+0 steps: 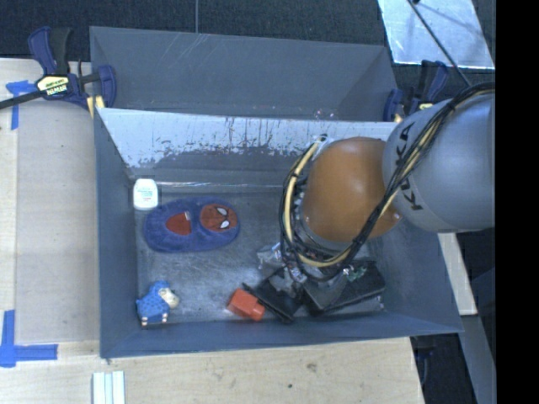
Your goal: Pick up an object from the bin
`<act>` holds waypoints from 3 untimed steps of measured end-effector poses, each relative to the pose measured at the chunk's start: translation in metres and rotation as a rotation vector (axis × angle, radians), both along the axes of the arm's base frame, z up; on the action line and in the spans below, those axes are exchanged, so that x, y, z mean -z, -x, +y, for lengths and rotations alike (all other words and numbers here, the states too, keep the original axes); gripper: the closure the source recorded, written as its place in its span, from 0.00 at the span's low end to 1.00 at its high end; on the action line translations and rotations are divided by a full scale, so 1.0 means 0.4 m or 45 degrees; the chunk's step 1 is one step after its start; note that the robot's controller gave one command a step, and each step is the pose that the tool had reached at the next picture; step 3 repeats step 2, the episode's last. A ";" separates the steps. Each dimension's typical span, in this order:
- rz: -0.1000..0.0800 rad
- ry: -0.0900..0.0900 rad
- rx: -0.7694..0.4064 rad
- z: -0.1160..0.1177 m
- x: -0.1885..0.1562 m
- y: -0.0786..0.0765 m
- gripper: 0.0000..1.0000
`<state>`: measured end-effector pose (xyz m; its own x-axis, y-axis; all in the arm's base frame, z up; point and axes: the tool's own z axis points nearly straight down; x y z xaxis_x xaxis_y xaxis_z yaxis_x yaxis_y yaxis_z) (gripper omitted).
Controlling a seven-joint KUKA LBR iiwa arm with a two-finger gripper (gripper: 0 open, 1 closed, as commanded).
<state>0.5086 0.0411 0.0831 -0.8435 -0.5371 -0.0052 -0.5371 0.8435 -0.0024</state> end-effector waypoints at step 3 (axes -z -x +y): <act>-0.008 0.000 0.009 0.000 -0.266 -0.010 1.00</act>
Offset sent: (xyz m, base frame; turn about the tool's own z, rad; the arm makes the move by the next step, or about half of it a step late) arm 0.0000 0.0001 0.0169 0.0000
